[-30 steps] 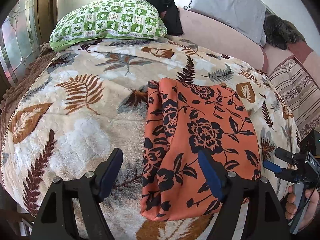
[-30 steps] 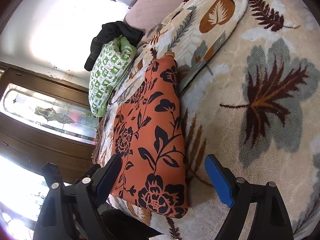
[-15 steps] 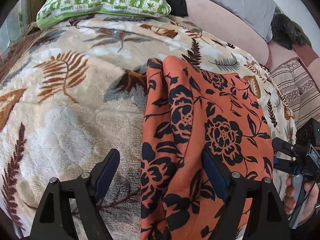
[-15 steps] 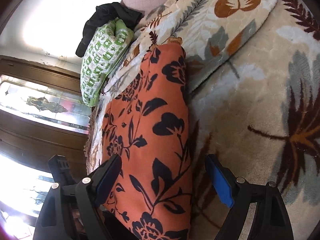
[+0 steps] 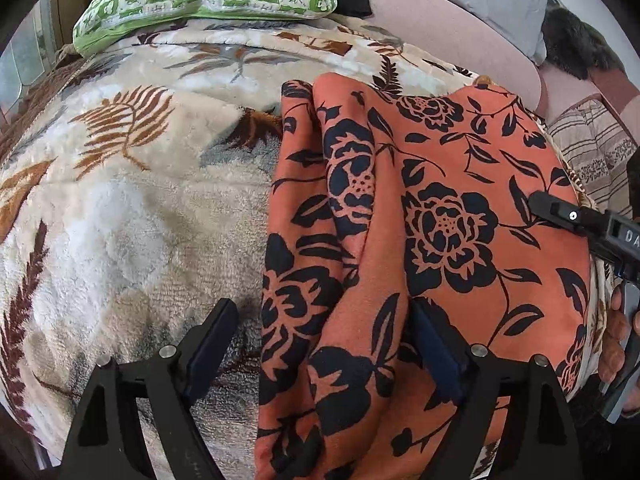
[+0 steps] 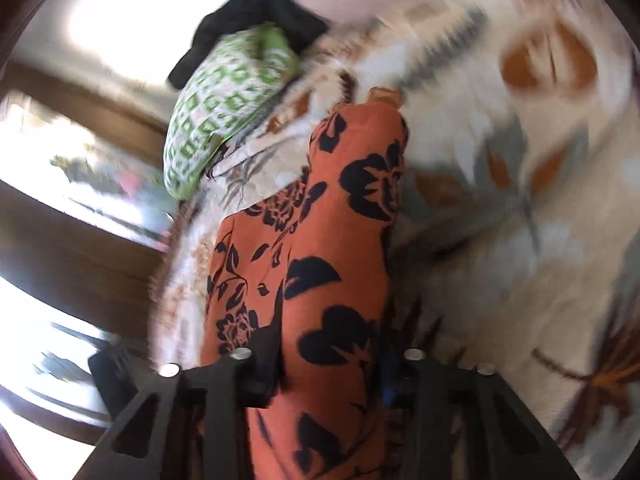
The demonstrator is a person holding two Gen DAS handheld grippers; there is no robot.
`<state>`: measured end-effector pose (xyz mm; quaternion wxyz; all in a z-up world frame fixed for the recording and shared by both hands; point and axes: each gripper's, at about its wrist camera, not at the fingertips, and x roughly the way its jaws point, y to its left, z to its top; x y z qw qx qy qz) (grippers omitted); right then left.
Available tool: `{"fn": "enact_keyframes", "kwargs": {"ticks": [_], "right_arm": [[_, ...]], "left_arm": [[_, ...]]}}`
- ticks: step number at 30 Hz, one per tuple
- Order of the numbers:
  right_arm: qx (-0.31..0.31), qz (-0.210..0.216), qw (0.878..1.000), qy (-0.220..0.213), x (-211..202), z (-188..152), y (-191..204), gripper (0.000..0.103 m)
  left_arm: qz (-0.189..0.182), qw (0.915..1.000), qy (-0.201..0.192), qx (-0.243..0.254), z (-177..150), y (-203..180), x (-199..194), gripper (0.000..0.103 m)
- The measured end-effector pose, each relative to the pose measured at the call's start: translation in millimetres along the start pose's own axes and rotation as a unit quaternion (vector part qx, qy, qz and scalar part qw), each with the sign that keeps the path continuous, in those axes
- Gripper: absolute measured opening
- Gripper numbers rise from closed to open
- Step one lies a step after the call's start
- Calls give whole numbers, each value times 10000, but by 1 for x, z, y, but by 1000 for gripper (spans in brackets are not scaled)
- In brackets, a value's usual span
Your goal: Fold small clothes
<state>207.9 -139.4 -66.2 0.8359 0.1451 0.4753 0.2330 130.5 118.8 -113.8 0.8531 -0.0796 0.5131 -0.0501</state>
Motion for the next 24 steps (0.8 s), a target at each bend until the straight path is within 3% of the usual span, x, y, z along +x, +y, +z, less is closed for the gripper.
{"fn": "enact_keyframes", "kwargs": {"ticks": [1,3,6,7,8,13,15,16,17,18,22,24], "right_arm": [[-417,-411,9982,87,7,-4,10,36],[-265,-645,9968,384,26,-10,-3,37],[532,55,9983,223,17,-10,-27,48],[687,242,9971,198,14,-8,-30,67],[851,534,9948,153,11,-5,-34,79],[1813,963,9787,-10,22,19,-64,82],[2225,1059,9690,153,38,25,-76,83],[2085,1186,9703,308,45,29,-73,76],[1630,862,9822,359,46,35,-61,50],[1204,479,9910,336,42,40,-48,42],[379,-157,9991,-86,25,46,-11,37],[350,-290,9990,-17,32,44,-10,41]], "left_arm": [[-7,10000,-13,17,-1,0,0,89],[-82,10000,-19,-28,-1,0,2,90],[-106,9999,-97,3,-3,1,1,91],[-111,9999,-100,-4,-4,1,1,91],[-112,9999,-100,-6,-4,1,1,91],[-135,9998,-120,5,-7,3,-1,91],[-141,9998,-128,1,-7,3,-1,91],[-133,9998,-129,12,-7,2,-1,91],[-135,9998,-135,18,-6,3,-1,91],[-140,9998,-137,19,-6,3,0,91],[-135,9998,-138,15,-6,2,0,92],[-161,9998,-138,5,-6,2,-1,92]]}}
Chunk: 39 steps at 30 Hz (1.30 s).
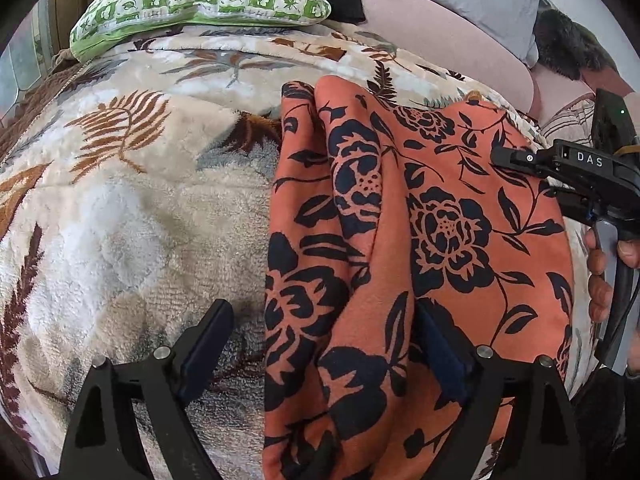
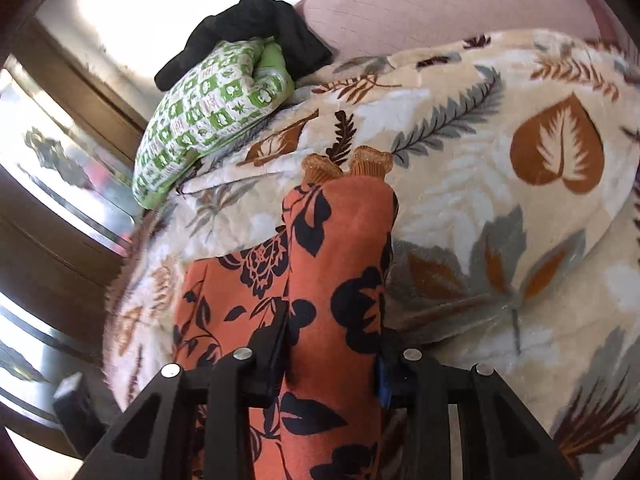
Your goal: Fold small clothes
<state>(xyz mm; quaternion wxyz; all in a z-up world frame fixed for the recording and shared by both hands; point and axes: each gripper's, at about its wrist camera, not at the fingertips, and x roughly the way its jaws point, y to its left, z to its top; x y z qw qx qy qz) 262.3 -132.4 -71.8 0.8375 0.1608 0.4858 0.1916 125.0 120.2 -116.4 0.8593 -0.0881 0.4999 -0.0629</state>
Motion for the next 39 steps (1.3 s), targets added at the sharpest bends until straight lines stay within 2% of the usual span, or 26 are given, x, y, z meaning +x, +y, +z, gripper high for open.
{"fn": "enact_keyframes", "kwargs": {"ticks": [2,3,7,9,12,13,14,15,16,17,19,21,22,23,25,27,30,31,33,35,38,39], "right_arm": [[237,36,9996,118,3,-5,-10,74],[323,78,9994,74,-2,-10,-12,76],[448,129,9989,-15,-22,-29,-15,76],[641,158,9978,20,-35,-50,-22,76],[1238,443,9912,149,-43,-82,-39,80],[1368,676,9878,303,-38,-90,-40,81],[1238,969,9862,517,-32,-96,-34,74],[842,763,9919,569,-30,-98,-20,69],[405,426,9971,489,-33,-99,-7,60],[70,259,9987,423,-38,-98,7,51],[-266,41,9991,315,-45,-96,21,49],[-371,-173,9979,503,-37,-96,20,49],[-242,-203,9978,577,-34,-97,14,54],[-92,-159,9987,485,-38,-98,8,64],[11,-245,9996,165,-51,-99,2,71],[19,-411,9986,-341,-71,-100,1,71],[-103,-64,9972,-732,-93,-96,16,71],[-249,80,9964,-810,-98,-96,26,71],[-594,345,9950,-722,-96,-99,45,71],[-773,485,9945,-507,-84,-106,57,71],[-748,476,9960,115,-47,-118,54,71],[-706,466,9963,169,-40,-122,54,72]], "left_arm": [[-17,10000,-3,-9,0,1,0,92],[-18,10000,-4,-11,0,1,0,92],[-23,10000,-12,-21,0,2,0,92],[-34,10000,-19,-22,-1,2,0,92],[-12,10000,-36,-26,-1,2,0,92],[1,10000,-34,-31,-1,1,0,92],[16,10000,-33,-28,-1,1,0,92],[18,10000,-33,-29,-1,0,-1,92],[22,10000,-29,-37,-1,0,-1,92],[11,10000,-30,-54,-1,1,-1,92],[-27,9999,-24,-162,1,2,-7,92],[-127,9994,-131,-282,3,5,-20,92],[-193,9989,-276,-333,5,7,-30,92],[-315,9980,-397,-383,7,11,-38,92],[-592,9957,-424,-564,15,22,-43,92],[-790,9942,-350,-633,31,31,-37,92],[-911,9929,-268,-719,61,39,-21,89],[-839,9939,-181,-695,71,39,-13,80],[-375,9977,165,-540,88,36,10,68],[-133,9975,500,-482,92,40,35,64],[-125,9978,431,-482,91,46,43,59],[-143,9978,423,-490,89,48,42,57]]}}
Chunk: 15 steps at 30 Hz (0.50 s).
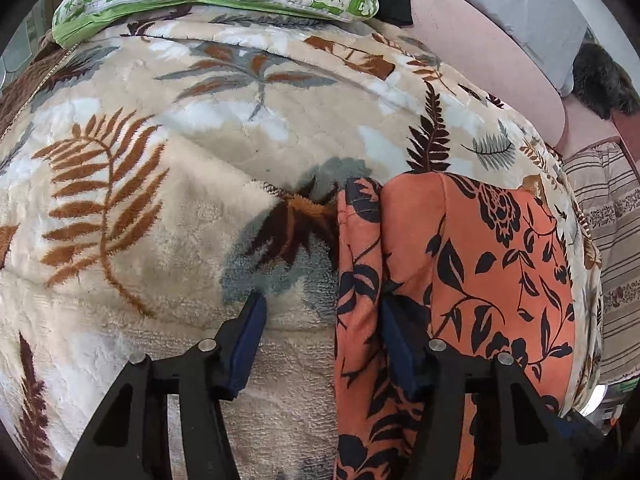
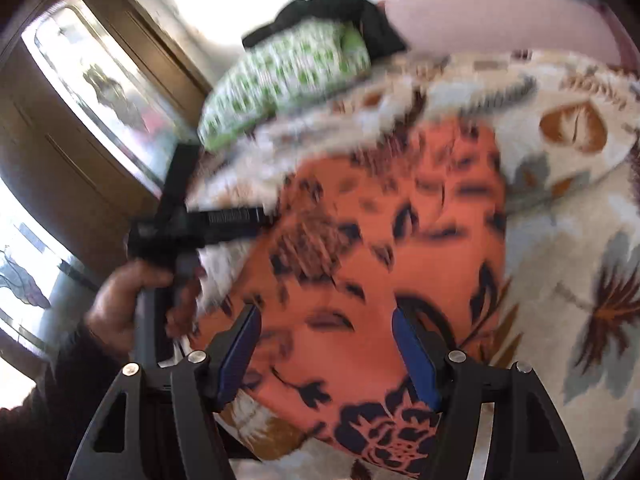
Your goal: Fold small clothes
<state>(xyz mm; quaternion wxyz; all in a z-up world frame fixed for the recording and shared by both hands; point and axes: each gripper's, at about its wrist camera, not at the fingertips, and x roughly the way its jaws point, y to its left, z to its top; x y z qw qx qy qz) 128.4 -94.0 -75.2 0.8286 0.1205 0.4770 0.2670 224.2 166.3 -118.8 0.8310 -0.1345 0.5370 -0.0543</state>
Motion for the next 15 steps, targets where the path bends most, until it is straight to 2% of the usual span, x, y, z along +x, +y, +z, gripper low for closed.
{"fn": "enact_keyframes", "kwargs": {"ticks": [3,6,8,10,11,13,15], "right_arm": [[-64,146,9998,-77,1,-5,-2,75],[-5,248,9997,-48,1,-6,-6,77],[39,296,9995,-66,1,-5,-7,78],[37,308,9995,-91,3,-7,-5,79],[30,323,9994,-88,3,-7,-5,80],[54,373,9993,-63,2,-6,-6,80],[77,431,9990,-49,-2,-5,-9,80]], "left_arm": [[-172,9998,4,-128,0,3,-8,57],[-356,9987,-337,-121,12,0,-26,57],[-144,9996,-247,-11,25,-6,-17,57],[262,9995,191,-50,34,-2,10,48],[246,9991,283,-172,36,3,19,49],[224,9992,174,-279,39,1,11,48],[153,9997,-106,-145,35,-8,-10,48]]}}
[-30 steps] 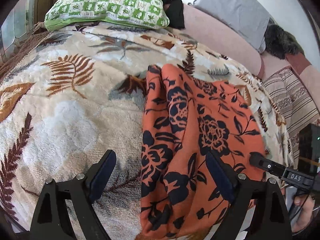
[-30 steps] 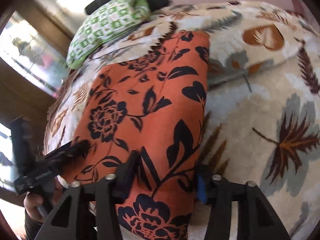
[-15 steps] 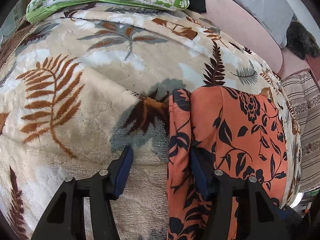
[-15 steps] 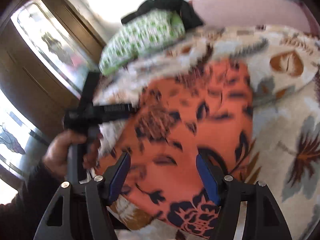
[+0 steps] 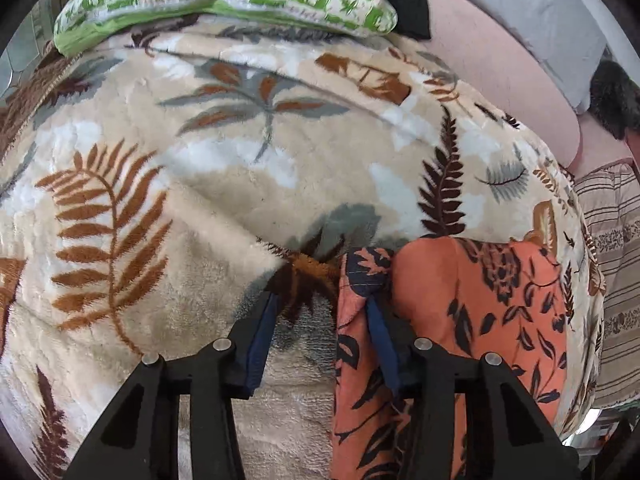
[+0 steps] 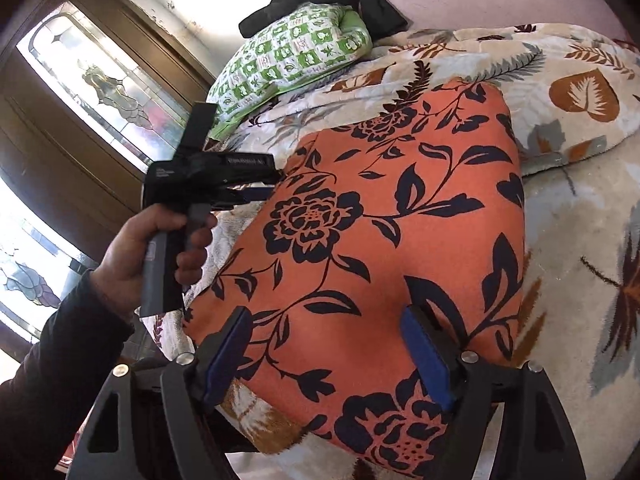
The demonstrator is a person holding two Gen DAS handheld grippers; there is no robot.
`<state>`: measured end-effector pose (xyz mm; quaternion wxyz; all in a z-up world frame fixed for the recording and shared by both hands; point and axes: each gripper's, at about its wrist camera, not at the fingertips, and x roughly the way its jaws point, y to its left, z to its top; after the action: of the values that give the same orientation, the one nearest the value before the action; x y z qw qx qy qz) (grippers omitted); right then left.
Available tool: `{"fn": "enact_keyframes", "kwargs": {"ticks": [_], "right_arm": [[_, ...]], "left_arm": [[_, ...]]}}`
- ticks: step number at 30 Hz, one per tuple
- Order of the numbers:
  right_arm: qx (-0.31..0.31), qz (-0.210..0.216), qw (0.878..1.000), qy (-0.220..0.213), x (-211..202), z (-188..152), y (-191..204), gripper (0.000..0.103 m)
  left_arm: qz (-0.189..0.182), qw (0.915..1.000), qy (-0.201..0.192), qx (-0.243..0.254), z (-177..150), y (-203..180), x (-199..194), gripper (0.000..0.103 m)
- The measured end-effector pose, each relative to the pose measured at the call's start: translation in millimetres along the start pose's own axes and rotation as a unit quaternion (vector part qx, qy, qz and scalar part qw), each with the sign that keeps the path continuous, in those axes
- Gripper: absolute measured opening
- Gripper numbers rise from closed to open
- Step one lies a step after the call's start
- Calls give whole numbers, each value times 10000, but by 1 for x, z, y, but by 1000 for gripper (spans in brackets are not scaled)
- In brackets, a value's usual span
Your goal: Fold small clothes
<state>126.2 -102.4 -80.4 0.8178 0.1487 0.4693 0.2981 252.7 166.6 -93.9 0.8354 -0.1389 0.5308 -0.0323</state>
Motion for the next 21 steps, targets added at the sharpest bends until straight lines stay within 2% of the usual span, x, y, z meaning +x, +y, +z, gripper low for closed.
{"fn": "enact_keyframes", "kwargs": {"ticks": [2,4,7,9,12,15,19,21], "right_arm": [[85,92,9999,-10,-3,0,-3,80],[250,214,9994,-101,-12,0,-6,80],[387,297,9980,-394,-35,-1,-14,80],[652,369,9957,-550,-49,-2,-27,82],[1214,379,9899,-630,-60,-2,-55,85],[1721,700,9805,-637,-63,0,-79,85],[2043,950,9732,-457,-50,10,-99,85],[2094,1009,9721,-303,-34,20,-106,85]], "left_arm": [[-200,9996,-91,182,-11,-5,-22,53],[-492,9980,-141,362,-28,-8,-45,74],[-894,9943,-273,504,-57,-9,-72,81],[-1259,9910,-113,431,-73,-7,-72,87],[-1239,9916,152,325,-90,-6,-54,87],[-1293,9904,489,-46,-98,3,-33,87],[-1564,9865,474,-137,-98,5,-34,87],[-1552,9869,403,-152,-94,5,-32,87]]}}
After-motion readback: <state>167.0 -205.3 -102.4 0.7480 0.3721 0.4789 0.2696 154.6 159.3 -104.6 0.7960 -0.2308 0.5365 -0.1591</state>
